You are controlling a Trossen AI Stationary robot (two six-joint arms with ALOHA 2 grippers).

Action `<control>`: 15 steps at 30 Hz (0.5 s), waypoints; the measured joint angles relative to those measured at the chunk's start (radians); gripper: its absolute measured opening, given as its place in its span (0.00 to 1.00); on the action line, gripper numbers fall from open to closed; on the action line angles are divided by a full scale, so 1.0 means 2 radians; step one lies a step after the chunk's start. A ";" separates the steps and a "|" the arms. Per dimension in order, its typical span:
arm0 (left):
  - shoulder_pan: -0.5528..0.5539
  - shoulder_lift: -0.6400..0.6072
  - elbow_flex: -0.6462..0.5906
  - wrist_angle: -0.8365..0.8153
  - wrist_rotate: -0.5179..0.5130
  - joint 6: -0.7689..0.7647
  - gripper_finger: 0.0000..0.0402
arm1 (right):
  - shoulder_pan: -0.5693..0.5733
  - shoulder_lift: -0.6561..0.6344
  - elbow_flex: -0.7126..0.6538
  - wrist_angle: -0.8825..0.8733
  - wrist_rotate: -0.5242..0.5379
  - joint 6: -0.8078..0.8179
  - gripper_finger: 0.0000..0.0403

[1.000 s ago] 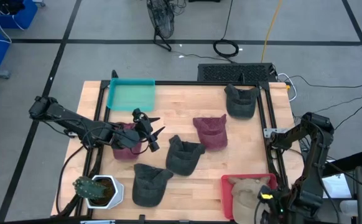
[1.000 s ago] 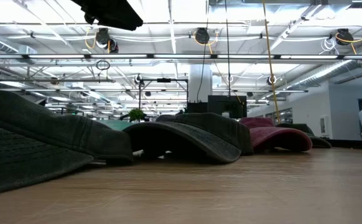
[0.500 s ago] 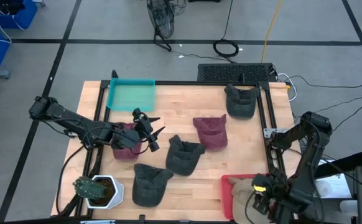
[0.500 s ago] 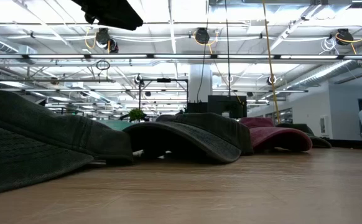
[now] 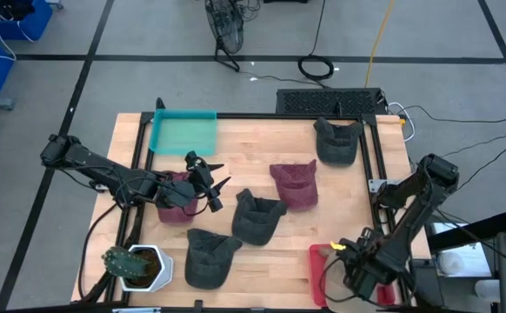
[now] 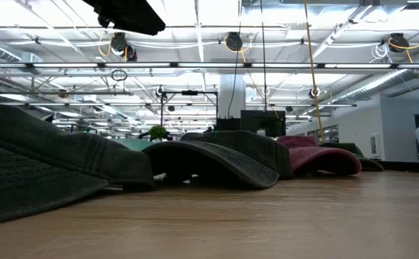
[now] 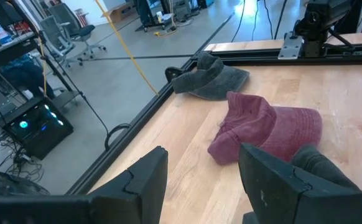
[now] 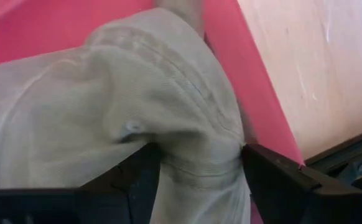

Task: Pick & Place hat
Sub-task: Put the brown cap into the pink bin

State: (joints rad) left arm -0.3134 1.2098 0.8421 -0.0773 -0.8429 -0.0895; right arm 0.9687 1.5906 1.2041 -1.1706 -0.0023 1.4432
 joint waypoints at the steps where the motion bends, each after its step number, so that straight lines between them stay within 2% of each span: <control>1: 0.000 0.000 0.000 0.000 0.000 0.000 0.50 | -0.002 0.000 0.000 0.000 -0.003 -0.006 0.50; 7: 0.000 0.000 0.000 0.000 0.000 0.000 0.50 | -0.003 -0.010 0.005 0.001 -0.011 -0.025 0.34; 15: 0.000 0.000 0.000 0.000 0.000 0.000 0.50 | 0.001 -0.042 0.005 0.000 -0.011 -0.020 0.03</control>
State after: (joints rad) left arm -0.3134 1.2096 0.8421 -0.0780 -0.8429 -0.0902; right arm 0.9703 1.5075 1.2148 -1.1698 -0.0250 1.4038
